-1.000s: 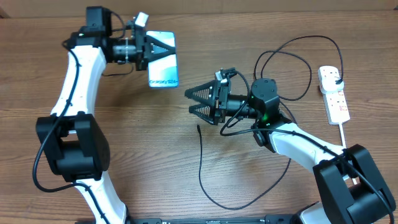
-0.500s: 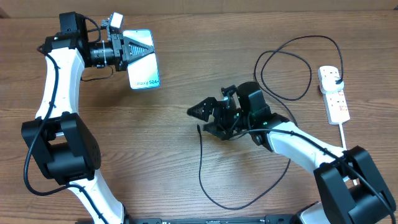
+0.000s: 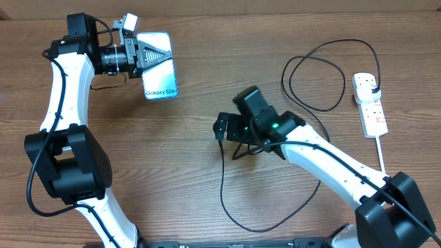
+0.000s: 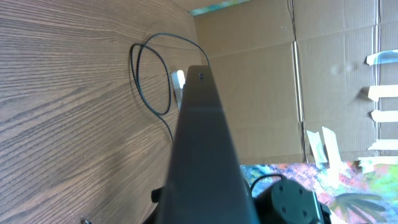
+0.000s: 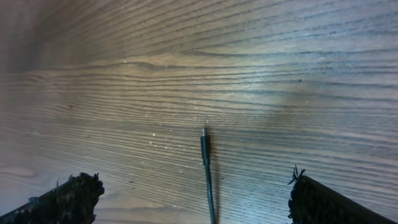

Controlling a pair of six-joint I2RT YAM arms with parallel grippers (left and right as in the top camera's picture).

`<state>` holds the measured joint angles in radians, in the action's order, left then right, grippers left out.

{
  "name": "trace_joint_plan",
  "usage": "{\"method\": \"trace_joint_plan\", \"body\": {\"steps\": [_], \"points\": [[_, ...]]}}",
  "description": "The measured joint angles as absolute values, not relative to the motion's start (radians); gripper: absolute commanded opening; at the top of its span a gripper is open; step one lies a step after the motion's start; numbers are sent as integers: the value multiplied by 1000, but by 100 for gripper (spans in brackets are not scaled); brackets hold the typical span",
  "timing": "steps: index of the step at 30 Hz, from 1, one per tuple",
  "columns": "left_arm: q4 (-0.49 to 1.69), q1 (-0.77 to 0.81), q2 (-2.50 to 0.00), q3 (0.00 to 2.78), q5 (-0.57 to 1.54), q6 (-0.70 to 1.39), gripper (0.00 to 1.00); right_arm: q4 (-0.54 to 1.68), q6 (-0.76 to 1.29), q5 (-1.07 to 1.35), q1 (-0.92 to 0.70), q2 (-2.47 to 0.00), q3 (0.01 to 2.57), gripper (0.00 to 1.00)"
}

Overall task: Plug charger to phone and switch on socket
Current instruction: 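Move the right gripper down over the black charging cable, then lower and close the right gripper on the cable near its plug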

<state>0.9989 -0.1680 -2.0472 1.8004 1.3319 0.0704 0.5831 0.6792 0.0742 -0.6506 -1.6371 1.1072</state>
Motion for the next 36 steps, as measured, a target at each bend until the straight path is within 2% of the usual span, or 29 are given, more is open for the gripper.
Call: {"method": "trace_joint_plan", "body": {"steps": [15, 18, 29, 36], "points": [[999, -168, -2047, 1800, 1332, 70, 4, 590, 653, -68, -760, -1692, 1107, 95], [999, -168, -2047, 1800, 1332, 70, 4, 579, 653, -69, -760, -1721, 1107, 90], [999, -168, -2047, 1800, 1332, 70, 4, 562, 658, -114, -803, -1731, 1112, 88], [992, -168, -2047, 1800, 1332, 70, 4, 658, 654, -142, -839, -1820, 1213, 81]]}}
